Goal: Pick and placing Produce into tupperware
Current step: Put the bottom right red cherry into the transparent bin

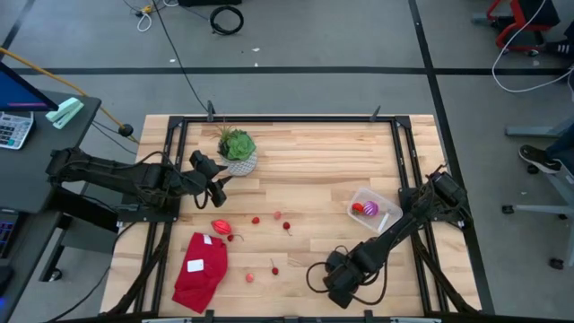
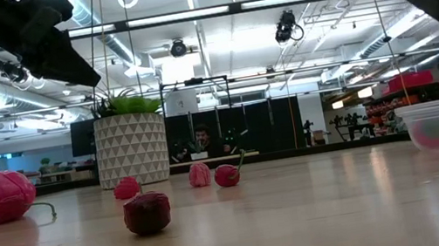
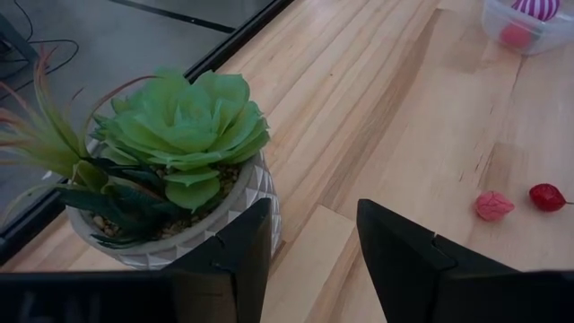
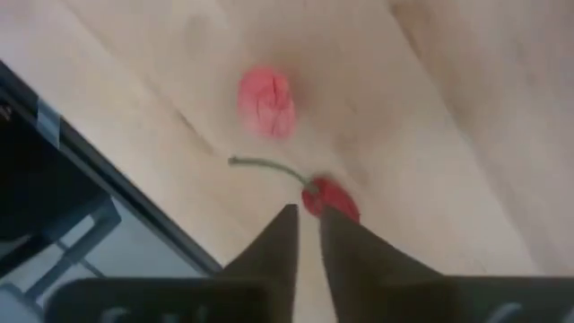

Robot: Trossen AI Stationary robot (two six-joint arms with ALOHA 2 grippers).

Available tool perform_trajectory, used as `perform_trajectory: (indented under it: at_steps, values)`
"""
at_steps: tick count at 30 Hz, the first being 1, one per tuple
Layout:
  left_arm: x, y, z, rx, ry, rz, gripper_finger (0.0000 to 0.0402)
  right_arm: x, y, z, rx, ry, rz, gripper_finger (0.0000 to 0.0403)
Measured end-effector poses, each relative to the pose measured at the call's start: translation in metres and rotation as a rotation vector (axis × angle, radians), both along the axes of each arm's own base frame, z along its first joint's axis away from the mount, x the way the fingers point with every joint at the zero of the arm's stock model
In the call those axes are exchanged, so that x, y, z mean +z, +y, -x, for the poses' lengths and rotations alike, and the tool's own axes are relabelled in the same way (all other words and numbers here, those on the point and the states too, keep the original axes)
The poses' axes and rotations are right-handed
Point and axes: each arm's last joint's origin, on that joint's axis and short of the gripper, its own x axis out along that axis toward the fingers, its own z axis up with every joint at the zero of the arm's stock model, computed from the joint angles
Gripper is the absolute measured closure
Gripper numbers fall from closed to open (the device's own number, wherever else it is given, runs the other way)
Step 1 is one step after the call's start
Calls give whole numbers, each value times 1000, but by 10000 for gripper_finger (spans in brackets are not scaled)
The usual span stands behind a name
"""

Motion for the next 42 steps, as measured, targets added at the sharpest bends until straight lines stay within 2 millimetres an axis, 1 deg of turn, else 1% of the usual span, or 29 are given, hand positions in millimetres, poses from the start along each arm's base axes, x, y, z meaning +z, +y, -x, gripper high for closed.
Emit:
perform_trajectory:
  at_steps: [6,9,12,16,18,24,33,37,42]
  values:
    - [0,0,0,0,0,0,230,0,6,4,43,-16,-3,246]
    - [0,0,0,0,1,0,230,0,8,6,74,-55,38,212]
    - [0,0,0,0,0,0,230,-4,11,7,123,-91,85,190]
    - [0,0,0,0,0,0,230,-17,16,7,183,-87,100,181]
    - [0,0,0,0,0,0,230,-20,17,6,204,-104,104,183]
    - [0,0,0,0,-1,0,230,-21,16,2,216,-180,170,201]
    - [0,0,0,0,-1,0,230,-20,15,1,227,-208,202,237]
    - [0,0,0,0,0,0,230,-21,15,1,226,-209,203,267]
    - [0,0,0,-1,0,-1,230,-21,15,0,221,-222,224,331]
